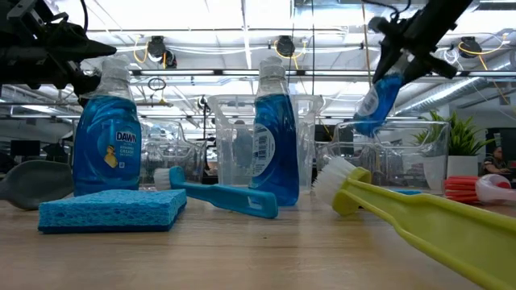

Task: Pick & Place Kitchen Sink Supplies
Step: Put the blue dishwashing liquid into the right transparent bin

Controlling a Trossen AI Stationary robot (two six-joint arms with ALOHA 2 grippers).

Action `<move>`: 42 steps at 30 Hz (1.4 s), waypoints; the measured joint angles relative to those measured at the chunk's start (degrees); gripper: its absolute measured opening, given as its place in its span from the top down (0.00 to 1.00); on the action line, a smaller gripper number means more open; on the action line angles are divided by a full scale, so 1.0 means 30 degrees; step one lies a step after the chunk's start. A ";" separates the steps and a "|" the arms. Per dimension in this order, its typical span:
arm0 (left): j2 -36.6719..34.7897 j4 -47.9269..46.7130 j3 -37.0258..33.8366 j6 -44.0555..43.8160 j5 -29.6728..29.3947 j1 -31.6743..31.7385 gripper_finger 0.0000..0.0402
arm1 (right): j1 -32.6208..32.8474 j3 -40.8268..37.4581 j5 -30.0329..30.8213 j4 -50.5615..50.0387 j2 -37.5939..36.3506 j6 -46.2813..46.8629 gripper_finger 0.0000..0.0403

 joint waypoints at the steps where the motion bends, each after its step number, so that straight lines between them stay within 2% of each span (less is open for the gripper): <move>1: -0.0007 0.0000 0.0000 0.0000 0.0007 0.0000 0.43 | -0.0397 0.0000 -0.0298 0.0085 0.0244 -0.0214 0.61; 13: -0.0006 0.0000 0.0000 0.0233 0.0000 -0.0001 0.43 | -0.4034 0.0000 -0.2924 0.0725 0.2629 -0.0948 0.60; 15: -0.0004 -0.0007 0.0000 0.0237 0.0000 -0.0007 0.43 | -0.4377 0.0000 -0.2953 0.0762 0.2942 -0.1076 0.61; 28: 0.0000 -0.0015 0.0000 0.0353 0.0000 -0.0004 0.43 | -0.5863 0.0000 -0.6259 0.1055 0.5226 -0.1306 0.61; 42: -0.0005 -0.0022 0.0000 0.0413 0.0000 -0.0005 0.43 | -0.7173 0.0000 -0.6862 0.0895 0.5360 -0.1782 0.60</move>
